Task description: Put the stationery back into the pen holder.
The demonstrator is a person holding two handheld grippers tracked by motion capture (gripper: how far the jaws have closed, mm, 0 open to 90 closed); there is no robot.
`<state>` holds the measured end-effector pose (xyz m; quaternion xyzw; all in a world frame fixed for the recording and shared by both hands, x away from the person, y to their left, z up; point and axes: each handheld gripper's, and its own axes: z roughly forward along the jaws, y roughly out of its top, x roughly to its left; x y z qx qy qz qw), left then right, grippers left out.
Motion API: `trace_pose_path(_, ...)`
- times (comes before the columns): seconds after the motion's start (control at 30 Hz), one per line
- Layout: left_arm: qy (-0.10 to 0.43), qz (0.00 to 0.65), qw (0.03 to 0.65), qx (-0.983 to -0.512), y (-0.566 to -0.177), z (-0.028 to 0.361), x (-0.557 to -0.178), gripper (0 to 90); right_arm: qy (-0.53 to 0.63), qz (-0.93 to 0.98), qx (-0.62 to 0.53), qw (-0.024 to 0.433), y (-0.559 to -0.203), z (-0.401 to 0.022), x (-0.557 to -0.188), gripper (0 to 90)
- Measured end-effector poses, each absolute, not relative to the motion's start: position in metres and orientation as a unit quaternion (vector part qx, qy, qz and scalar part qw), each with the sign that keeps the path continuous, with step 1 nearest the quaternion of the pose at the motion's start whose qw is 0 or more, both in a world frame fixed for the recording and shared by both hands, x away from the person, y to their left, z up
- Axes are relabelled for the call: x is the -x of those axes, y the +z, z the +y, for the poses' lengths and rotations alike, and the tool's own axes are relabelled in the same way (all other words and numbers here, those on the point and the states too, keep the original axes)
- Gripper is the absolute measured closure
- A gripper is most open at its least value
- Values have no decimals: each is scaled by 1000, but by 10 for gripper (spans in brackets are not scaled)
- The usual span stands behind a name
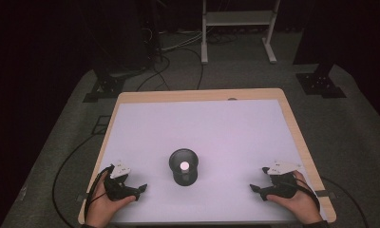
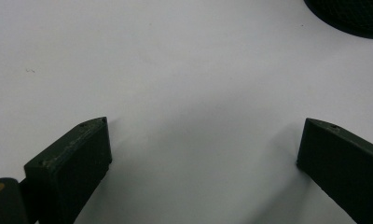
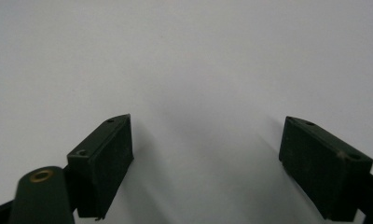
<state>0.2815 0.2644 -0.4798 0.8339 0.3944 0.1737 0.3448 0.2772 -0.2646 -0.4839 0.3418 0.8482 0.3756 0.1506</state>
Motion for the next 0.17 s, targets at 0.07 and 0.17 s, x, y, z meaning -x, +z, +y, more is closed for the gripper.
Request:
trace_pose_path(0.07,174,394,345,-834,-480,264,-281,21,376,848,-342,150,-484,-265,-277,164)
trace_pose_path(0.17,174,394,345,-834,-480,264,-281,21,376,848,-344,148,-484,-265,-277,164)
